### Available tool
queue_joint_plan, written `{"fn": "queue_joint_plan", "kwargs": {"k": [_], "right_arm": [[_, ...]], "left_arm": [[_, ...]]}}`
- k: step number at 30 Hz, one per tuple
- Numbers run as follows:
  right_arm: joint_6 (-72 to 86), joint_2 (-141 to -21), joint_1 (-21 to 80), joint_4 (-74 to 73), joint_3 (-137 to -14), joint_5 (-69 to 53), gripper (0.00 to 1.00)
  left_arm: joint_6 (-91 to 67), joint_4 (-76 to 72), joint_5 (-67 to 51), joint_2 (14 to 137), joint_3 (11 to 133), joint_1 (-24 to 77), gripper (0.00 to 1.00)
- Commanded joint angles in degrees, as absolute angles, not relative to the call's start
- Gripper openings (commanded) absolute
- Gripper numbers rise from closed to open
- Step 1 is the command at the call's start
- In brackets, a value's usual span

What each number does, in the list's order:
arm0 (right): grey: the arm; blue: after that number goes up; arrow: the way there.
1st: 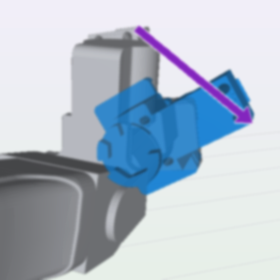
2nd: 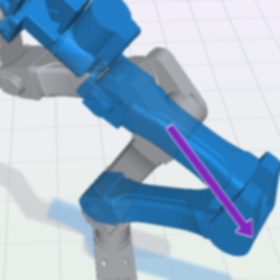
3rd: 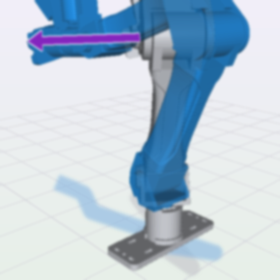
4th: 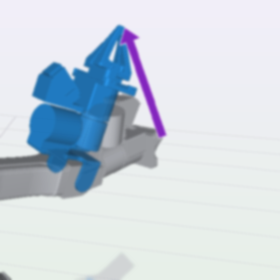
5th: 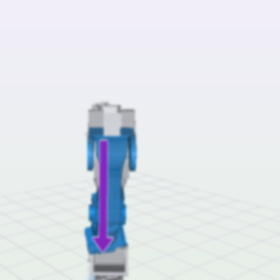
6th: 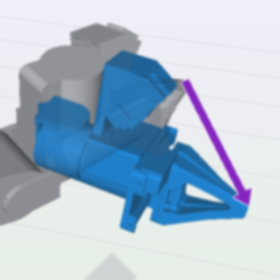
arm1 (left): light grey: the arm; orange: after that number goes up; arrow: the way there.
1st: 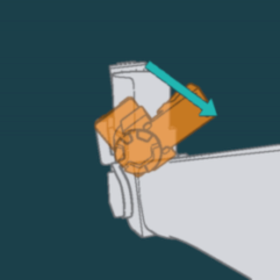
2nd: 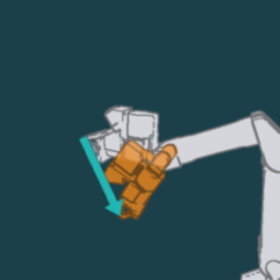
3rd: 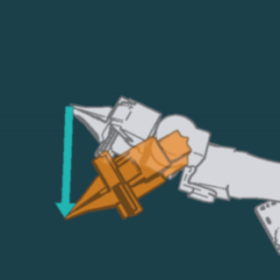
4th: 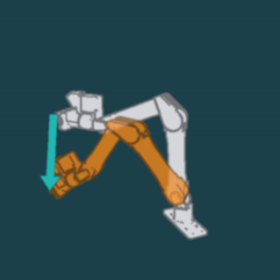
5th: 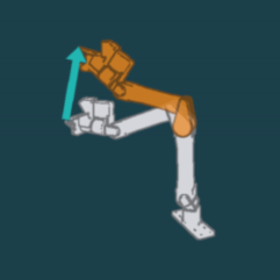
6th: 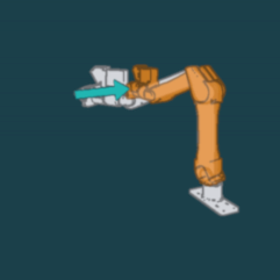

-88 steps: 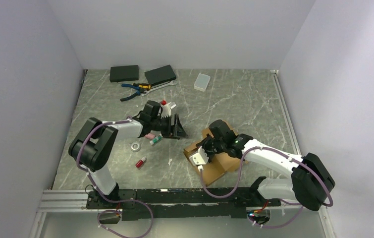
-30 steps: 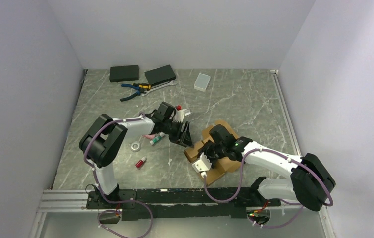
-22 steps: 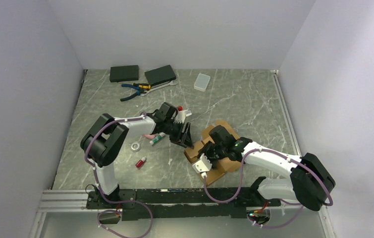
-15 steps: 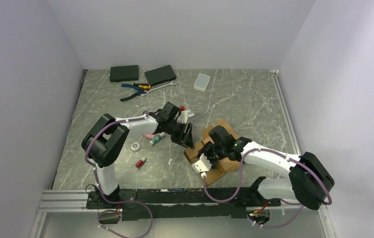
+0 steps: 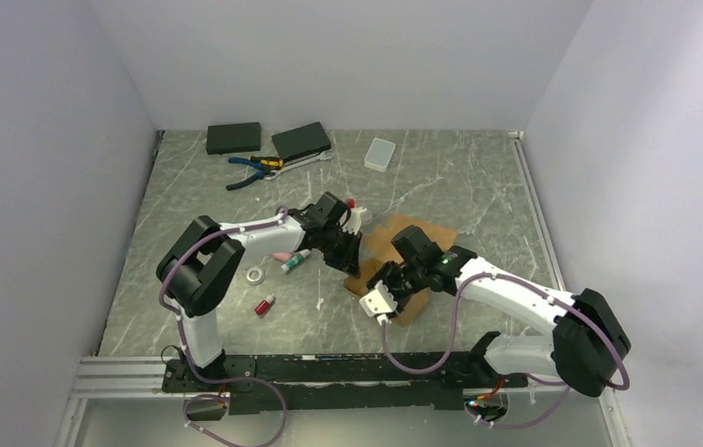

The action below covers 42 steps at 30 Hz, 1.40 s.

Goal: Fold the paper box

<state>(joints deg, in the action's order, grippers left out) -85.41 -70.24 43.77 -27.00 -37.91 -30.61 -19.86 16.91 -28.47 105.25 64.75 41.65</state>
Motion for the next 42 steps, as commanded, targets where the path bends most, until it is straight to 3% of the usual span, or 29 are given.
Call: {"fn": "queue_joint_plan", "kwargs": {"k": [1, 7, 13, 20, 23, 27, 38, 42], "right_arm": [[-82.91, -66.46, 41.73, -37.52, -45.54, -39.09, 0.48], [-80.68, -62.78, 31.72, -45.82, -51.28, -48.17, 0.51], [-69.06, -60.78, 18.98, -44.09, -54.87, -56.51, 0.55], [-31.07, -62.59, 8.61, -23.40, -56.31, -59.24, 0.69], [-8.11, -64.38, 2.63, -10.01, -52.46, -58.36, 0.85], [10.33, -67.59, -5.03, 1.77, -46.08, -53.89, 0.99], [16.76, -81.43, -2.28, 8.96, -46.30, -49.27, 0.99], [17.41, -87.88, -0.40, 8.88, -49.91, -45.96, 0.95]], "left_arm": [[-18.60, 18.52, -23.28, 103.83, 65.32, 42.04, 0.10], [-19.96, 16.44, -16.70, 99.40, 62.49, 42.56, 0.00], [-21.91, 16.22, -5.17, 94.57, 60.27, 43.76, 0.00], [-28.72, 19.68, 17.71, 92.93, 59.57, 45.23, 0.00], [-31.19, 18.91, 23.66, 94.44, 59.33, 45.26, 0.00], [-32.79, 17.09, 26.55, 97.18, 59.96, 45.26, 0.00], [-33.45, 10.47, 21.10, 99.58, 59.80, 45.26, 0.00], [-33.74, 9.28, 19.00, 99.90, 59.05, 45.26, 0.00]]}}
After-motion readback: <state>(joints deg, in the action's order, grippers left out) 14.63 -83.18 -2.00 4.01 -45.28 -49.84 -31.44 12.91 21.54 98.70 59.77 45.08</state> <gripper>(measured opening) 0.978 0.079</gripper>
